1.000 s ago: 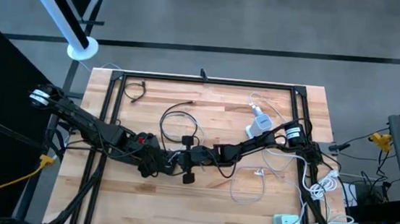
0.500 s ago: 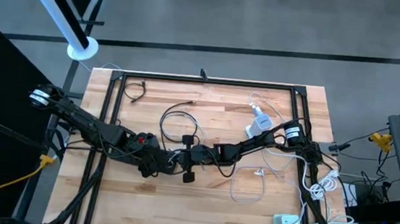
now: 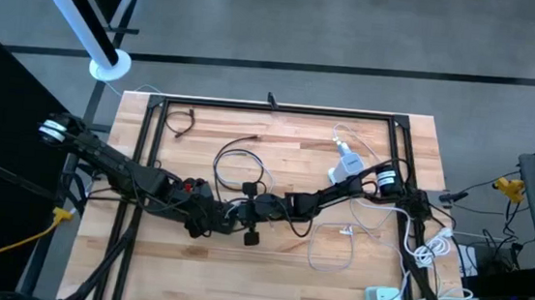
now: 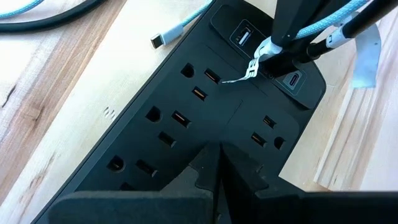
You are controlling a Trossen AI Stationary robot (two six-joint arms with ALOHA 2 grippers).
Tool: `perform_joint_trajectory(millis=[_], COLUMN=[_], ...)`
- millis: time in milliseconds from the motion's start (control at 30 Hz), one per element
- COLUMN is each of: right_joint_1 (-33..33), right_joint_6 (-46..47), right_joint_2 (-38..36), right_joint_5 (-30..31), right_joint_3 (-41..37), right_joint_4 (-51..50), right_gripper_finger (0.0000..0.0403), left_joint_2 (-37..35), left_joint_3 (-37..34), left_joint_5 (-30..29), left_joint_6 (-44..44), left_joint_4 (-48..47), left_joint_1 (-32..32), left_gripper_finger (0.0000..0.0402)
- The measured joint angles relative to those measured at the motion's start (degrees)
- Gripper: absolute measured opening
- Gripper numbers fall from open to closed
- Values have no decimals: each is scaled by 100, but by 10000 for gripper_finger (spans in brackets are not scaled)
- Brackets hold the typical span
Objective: Insert USB
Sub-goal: Insert the light blue charger cable into the black outlet extension, then insert the black charger cable into the black outlet extension
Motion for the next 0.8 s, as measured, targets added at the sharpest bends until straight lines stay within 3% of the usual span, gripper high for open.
perform_joint_trajectory(millis=[300, 800], right_joint_1=[11, 143], right_joint_6=[-98, 248], right_joint_2=[-248, -1829], right_joint_5=[-4, -12], right_joint_3=[17, -9], right_joint_4=[-410, -3289], right_gripper_finger=[17, 208], left_joint_2=[0, -81], left_joint_3=[0, 209], left_joint_5=[-4, 269], left_joint_6=[-11, -3], left_joint_4=[1, -240], left_joint_1=[0, 0], left_gripper_finger=[4, 3])
